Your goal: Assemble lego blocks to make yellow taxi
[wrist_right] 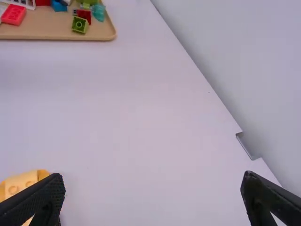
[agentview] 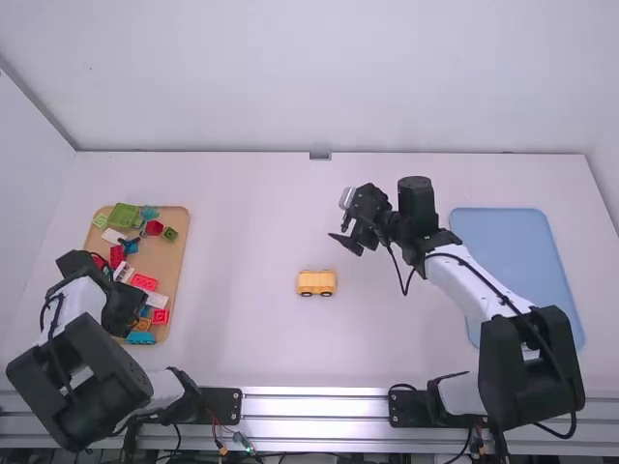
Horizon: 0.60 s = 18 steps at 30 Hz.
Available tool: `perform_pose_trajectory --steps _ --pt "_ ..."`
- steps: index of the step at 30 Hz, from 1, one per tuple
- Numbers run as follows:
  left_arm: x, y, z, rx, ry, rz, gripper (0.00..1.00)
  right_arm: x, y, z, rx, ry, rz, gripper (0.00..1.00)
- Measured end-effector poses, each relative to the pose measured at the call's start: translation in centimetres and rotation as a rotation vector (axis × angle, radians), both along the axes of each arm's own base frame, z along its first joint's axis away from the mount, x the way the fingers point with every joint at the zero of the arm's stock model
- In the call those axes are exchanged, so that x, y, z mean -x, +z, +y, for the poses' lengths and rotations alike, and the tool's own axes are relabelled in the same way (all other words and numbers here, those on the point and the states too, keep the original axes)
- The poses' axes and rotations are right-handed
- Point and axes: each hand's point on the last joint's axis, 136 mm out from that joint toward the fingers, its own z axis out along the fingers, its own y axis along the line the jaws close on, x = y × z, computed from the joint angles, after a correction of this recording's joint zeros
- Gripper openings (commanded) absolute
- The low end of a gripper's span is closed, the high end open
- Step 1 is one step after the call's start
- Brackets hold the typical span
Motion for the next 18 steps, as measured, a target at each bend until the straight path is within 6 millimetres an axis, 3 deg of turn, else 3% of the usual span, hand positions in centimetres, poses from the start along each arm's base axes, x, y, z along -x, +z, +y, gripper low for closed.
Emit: perform_pose_trajectory --steps 6,12,18 --pt "0.6 -1.2 -0.3 0.036 -0.007 0.055 0.49 0.0 0.0 0.1 -0.002 -0.002 0.004 0.99" --pt "-0.3 -1.3 0.8 0.011 -0.008 0.044 0.44 0.6 0.0 1.1 -0.001 0.023 0.002 0.99" --pt "-0.6 -1.6 1.0 0.011 -0.024 0.042 0.46 0.8 -0.2 1.8 0.018 0.023 -0.007 0.99"
